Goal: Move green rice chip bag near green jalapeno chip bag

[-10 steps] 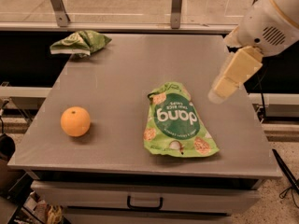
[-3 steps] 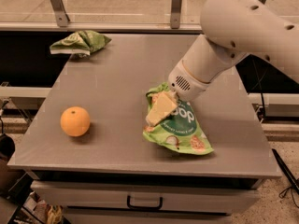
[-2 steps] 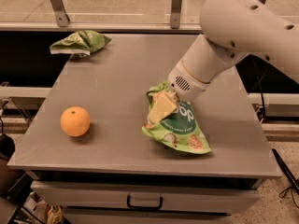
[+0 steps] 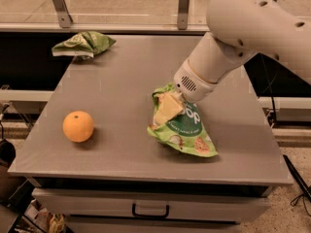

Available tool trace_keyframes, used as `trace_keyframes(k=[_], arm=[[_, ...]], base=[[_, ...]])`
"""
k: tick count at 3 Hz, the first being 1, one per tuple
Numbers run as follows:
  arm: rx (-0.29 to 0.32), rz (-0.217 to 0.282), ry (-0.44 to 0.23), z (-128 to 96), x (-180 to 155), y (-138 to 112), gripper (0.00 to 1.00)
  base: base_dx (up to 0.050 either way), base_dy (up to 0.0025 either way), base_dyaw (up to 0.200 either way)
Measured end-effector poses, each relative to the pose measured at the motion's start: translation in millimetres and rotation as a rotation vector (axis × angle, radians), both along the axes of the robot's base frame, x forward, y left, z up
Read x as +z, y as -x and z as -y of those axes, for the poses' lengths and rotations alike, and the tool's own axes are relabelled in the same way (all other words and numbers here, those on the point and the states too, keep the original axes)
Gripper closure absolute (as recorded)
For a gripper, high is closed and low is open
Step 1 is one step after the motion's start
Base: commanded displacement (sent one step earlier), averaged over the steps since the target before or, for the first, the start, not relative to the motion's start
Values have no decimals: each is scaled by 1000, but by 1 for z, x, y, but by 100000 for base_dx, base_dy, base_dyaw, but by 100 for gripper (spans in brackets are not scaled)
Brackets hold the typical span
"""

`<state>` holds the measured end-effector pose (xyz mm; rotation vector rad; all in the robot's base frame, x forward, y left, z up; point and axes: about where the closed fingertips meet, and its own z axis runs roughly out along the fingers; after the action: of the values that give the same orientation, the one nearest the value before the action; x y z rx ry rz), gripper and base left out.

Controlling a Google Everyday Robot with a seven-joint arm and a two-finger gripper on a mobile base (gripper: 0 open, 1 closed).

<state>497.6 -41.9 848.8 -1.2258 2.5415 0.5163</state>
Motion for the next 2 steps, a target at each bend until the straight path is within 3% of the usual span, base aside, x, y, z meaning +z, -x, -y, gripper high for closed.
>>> trace_keyframes(k=[1,2], arm=[[-35,59,13,12,32,-16,100],[-65,156,16,29,80,-41,100]], base=[[0,0,0],[0,0,0]])
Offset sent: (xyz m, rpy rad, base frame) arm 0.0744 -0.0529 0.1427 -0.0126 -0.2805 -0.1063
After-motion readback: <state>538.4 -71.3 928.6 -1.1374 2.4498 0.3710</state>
